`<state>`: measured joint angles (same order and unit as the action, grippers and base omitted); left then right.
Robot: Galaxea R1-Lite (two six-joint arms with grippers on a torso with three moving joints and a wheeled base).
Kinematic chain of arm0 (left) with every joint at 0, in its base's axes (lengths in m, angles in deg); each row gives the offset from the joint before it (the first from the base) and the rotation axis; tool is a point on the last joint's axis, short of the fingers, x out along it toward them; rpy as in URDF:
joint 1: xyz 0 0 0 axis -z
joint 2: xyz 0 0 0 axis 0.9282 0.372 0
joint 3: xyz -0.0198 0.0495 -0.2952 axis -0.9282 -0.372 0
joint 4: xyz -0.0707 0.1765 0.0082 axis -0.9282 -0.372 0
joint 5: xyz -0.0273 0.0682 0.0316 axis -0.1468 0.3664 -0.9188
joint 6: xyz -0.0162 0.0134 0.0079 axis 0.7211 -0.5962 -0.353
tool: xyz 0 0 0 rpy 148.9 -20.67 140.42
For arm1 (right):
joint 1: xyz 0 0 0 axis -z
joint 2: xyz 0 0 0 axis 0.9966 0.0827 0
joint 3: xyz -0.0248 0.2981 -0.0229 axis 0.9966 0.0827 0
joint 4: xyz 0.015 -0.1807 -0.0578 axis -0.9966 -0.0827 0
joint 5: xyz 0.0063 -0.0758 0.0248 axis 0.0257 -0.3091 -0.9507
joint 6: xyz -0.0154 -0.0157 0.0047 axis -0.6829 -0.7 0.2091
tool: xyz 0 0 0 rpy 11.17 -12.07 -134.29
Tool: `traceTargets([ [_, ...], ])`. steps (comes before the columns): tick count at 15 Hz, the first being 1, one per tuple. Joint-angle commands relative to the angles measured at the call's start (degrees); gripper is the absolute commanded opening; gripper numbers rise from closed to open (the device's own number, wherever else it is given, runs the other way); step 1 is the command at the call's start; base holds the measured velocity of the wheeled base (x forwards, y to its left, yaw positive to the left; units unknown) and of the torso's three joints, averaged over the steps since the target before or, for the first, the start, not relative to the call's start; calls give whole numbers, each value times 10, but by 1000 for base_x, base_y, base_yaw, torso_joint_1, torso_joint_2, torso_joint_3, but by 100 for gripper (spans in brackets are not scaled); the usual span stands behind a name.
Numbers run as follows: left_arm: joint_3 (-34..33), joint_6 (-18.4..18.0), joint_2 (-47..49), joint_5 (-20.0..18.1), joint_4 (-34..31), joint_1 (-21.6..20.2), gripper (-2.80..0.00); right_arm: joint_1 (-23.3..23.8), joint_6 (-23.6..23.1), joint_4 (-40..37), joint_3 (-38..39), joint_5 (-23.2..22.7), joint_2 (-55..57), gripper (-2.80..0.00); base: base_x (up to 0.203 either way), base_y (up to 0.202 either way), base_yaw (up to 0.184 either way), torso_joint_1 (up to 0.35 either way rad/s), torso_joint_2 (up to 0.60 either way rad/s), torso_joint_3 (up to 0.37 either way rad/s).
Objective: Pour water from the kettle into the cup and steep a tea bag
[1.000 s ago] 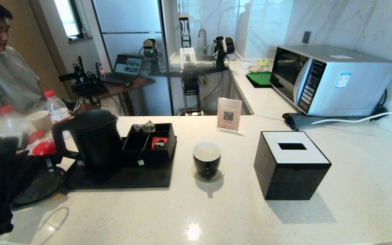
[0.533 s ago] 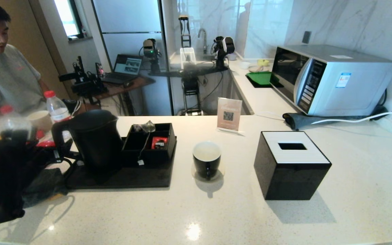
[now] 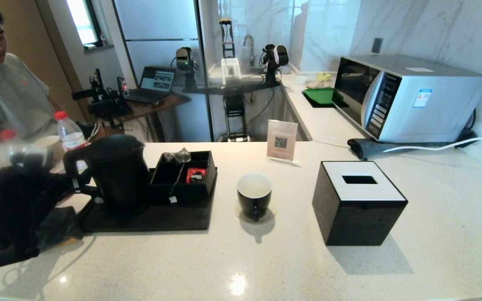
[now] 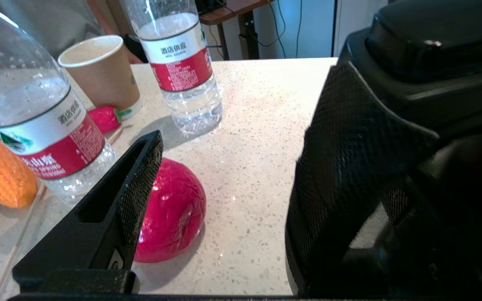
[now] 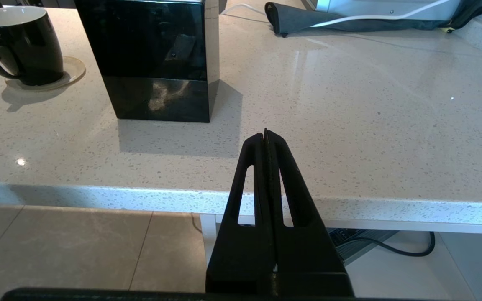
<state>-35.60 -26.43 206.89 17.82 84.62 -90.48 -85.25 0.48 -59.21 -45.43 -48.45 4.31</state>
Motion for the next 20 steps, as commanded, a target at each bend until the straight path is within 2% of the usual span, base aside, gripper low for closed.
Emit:
traceTargets([
  [1,17,-5,11,1,27,-1,0,0,0,0,0,0,1,-280,0,0,0,0,0,0],
  [13,105,-5,39,0,27,13,0,0,0,0,0,0,1,-280,0,0,0,0,0,0],
  [20,109,-6,48,1,27,21,0,1,0,0,0,-1,1,-280,0,0,0,0,0,0],
])
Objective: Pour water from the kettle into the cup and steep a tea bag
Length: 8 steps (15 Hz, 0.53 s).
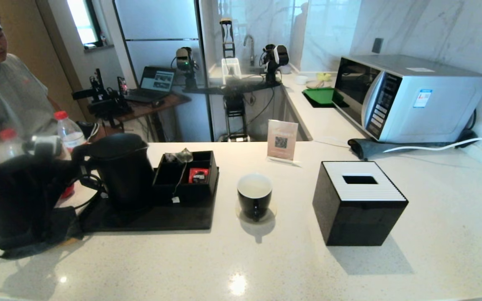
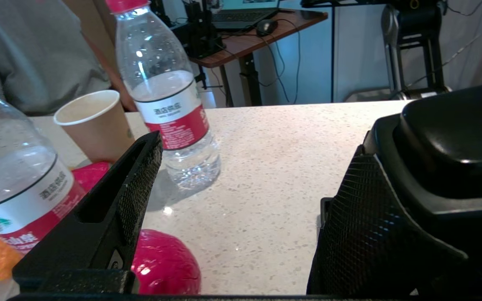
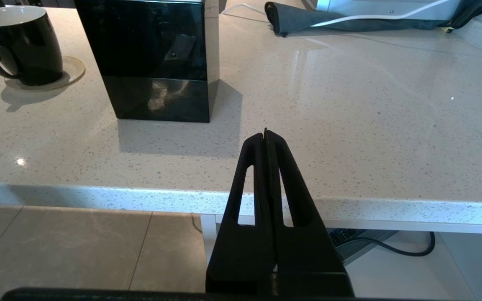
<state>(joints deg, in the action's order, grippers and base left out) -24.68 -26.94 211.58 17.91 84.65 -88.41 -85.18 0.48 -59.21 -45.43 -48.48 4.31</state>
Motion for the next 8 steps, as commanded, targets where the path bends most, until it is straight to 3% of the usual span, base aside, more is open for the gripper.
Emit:
traceTargets([
  [1,-1,0,2,-1,27,0,-280,0,0,0,0,0,1,-280,0,0,0,0,0,0],
  [8,-1,0,5,-1,27,1,-280,-1,0,0,0,0,1,-280,0,0,0,0,0,0],
])
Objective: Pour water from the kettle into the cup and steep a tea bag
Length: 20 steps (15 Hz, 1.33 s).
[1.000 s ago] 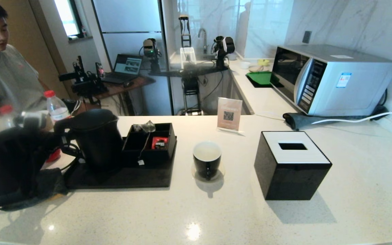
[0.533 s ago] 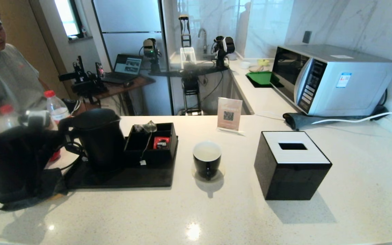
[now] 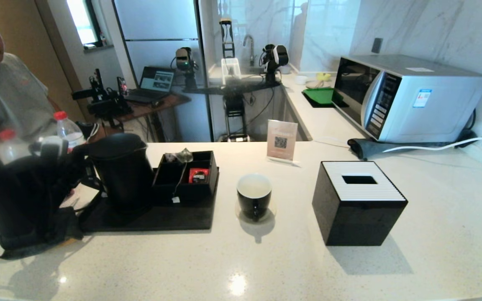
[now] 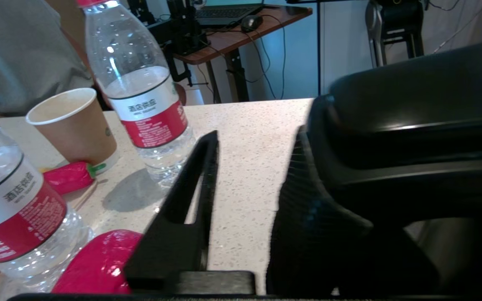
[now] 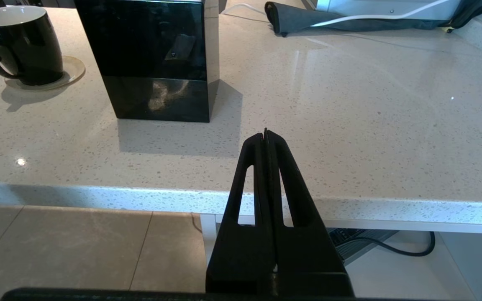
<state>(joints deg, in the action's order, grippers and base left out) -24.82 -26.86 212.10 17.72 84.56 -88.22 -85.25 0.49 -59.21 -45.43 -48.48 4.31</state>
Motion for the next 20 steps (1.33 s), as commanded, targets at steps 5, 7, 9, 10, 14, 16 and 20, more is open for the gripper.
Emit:
traceTargets([
  [5,0,0,6,1,28,-1,-280,0,0,0,0,0,1,-280,0,0,0,0,0,0],
  [7,-4,1,-5,1,28,-1,-280,0,0,0,0,0,1,-280,0,0,0,0,0,0],
  [9,-4,2,-8,2,28,-1,-280,1,0,0,0,0,1,-280,0,0,0,0,0,0],
  [10,-4,3,-11,3,28,-1,-280,0,0,0,0,0,1,-280,0,0,0,0,0,0],
  [14,-7,17,-31,7,28,-1,-280,0,0,0,0,0,1,-280,0,0,0,0,0,0],
  [16,-15,24,-45,9,28,-1,-280,0,0,0,0,0,1,-280,0,0,0,0,0,0],
  [20,-43,29,-73,9,28,-4,-280,0,0,0,0,-1,1,-280,0,0,0,0,0,0],
])
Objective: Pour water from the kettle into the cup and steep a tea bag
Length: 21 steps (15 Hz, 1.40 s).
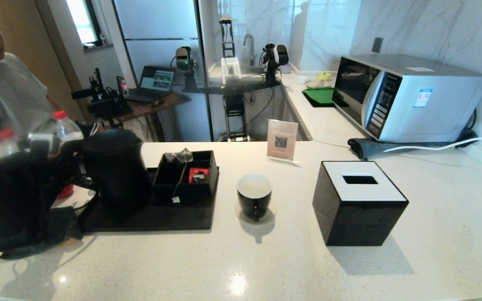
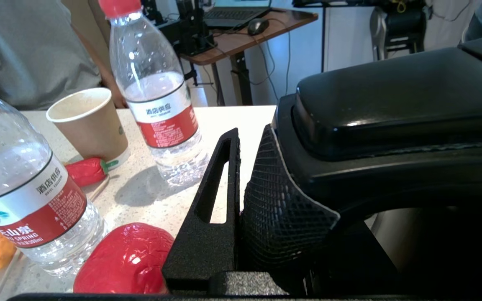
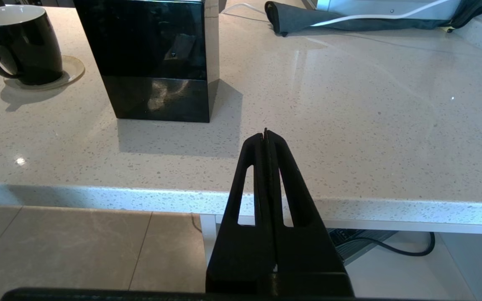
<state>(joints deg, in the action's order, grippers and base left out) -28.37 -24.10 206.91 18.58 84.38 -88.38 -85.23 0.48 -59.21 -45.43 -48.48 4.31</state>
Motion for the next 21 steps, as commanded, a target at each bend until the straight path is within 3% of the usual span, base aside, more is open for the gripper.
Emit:
traceTargets([
  [1,-12,1,-27,0,30,-4,-280,0,0,0,0,0,1,-280,0,0,0,0,0,0],
  [7,-45,17,-59,1,30,-14,-280,0,0,0,0,0,1,-280,0,0,0,0,0,0],
  [11,-55,35,-87,32,30,-14,-280,1,0,0,0,0,1,-280,0,0,0,0,0,0],
  [21,-118,60,-196,32,30,-14,-280,0,0,0,0,-1,1,-280,0,0,0,0,0,0],
])
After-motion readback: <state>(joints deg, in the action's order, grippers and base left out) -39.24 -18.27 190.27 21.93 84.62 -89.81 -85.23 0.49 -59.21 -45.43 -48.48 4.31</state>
